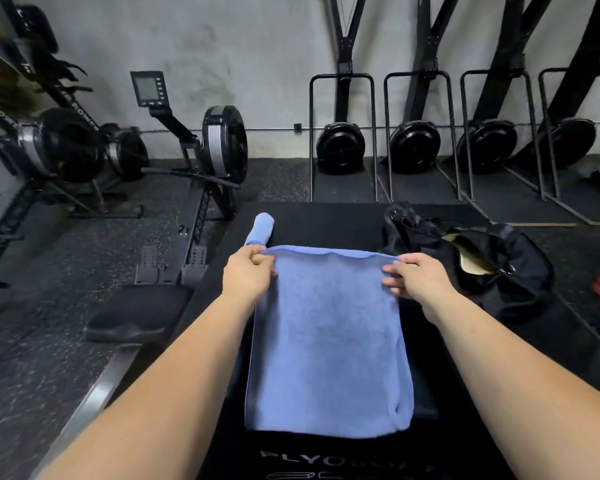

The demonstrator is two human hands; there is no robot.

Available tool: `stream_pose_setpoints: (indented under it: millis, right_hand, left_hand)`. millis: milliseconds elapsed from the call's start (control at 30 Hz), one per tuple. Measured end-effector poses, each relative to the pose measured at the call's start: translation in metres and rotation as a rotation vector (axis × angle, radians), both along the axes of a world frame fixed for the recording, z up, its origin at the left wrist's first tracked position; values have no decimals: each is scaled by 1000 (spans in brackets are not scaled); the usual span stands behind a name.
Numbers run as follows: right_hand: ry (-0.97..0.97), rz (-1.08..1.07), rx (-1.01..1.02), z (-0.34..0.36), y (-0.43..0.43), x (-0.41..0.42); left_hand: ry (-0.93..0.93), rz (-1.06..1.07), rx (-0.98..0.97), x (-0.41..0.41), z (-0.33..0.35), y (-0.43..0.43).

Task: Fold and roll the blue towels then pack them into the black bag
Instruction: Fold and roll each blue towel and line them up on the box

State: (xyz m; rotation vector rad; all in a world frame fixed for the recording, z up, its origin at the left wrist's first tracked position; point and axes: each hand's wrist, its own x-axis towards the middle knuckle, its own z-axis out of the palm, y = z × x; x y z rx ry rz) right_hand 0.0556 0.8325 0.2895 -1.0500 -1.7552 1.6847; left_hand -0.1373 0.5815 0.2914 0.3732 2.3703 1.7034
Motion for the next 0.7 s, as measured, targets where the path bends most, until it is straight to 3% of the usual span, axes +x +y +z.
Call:
stream_pose_setpoints:
  millis: [100,200,267,367,567,700]
  right_hand:
    - [-50,218,-21,-23,3,-15]
    - [-271,384,201,-65,-2,-15]
    - [-350,380,354,-88,-10,-8]
    - [-223,311,492,-102,-19,11]
    - [-242,228,774,-106,-29,66]
    - [-267,248,786,-112,-41,96]
  left_hand:
    - [70,-264,-234,3,-15,9]
    - [218,-498,-522,33,-52,11]
    - [396,-551,-646,56,-84,7]
    - [586,-561,-814,73,-123,-5]
    - [719,-519,-806,82,-119,-3]
    - [726,-581,-791,105,-129,-7]
